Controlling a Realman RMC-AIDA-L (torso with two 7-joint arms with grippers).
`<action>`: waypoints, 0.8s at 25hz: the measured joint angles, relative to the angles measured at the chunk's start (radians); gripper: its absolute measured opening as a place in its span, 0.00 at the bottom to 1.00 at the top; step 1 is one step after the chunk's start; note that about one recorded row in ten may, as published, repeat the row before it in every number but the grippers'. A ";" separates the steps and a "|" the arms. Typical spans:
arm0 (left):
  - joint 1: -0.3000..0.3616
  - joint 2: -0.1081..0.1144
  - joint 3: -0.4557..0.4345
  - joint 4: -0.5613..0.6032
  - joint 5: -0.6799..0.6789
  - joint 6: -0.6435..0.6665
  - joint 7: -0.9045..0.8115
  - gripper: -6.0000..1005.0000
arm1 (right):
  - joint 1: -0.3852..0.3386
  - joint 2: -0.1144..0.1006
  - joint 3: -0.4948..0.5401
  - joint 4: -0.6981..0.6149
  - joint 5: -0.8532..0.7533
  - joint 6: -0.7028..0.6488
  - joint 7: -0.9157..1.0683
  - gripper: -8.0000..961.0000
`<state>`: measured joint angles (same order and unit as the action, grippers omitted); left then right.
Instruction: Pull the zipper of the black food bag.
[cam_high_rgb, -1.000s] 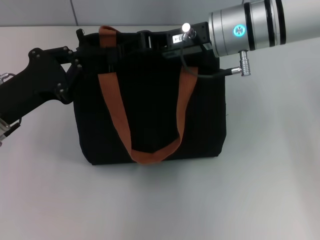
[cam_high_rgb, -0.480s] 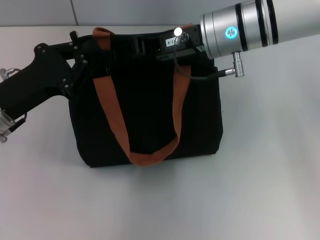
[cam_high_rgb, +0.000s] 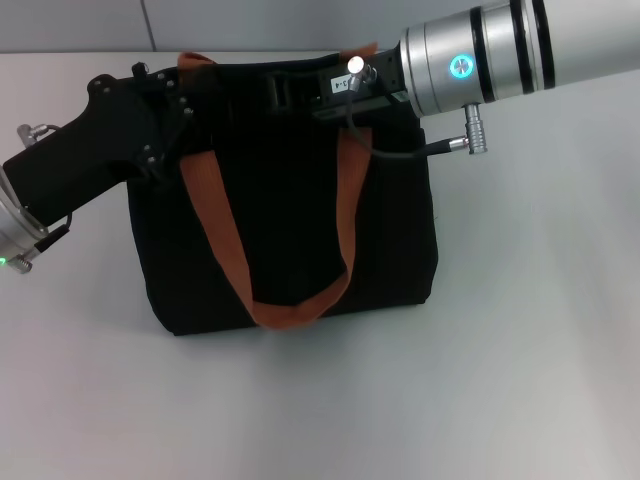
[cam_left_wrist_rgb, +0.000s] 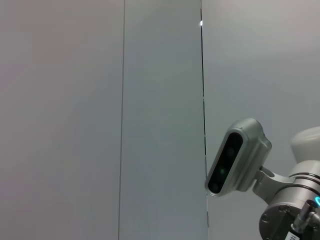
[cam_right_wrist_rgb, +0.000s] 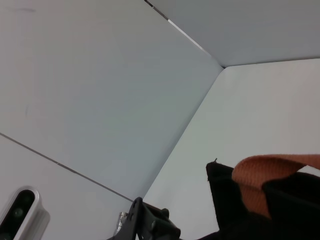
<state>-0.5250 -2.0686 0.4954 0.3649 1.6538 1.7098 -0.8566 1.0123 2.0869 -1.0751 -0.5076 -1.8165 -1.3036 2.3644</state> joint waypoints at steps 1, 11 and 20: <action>-0.003 0.000 0.000 -0.003 -0.001 -0.005 0.000 0.10 | 0.000 0.000 0.000 0.000 0.000 0.001 -0.003 0.24; -0.013 -0.002 -0.004 -0.029 -0.004 -0.013 -0.002 0.10 | -0.005 0.001 -0.002 0.005 0.023 0.002 -0.076 0.24; -0.003 0.000 -0.025 -0.027 -0.003 0.001 -0.023 0.11 | -0.007 0.001 -0.002 0.002 0.025 0.005 -0.109 0.24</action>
<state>-0.5278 -2.0687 0.4709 0.3381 1.6508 1.7107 -0.8796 1.0055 2.0879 -1.0772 -0.5053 -1.7917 -1.2990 2.2551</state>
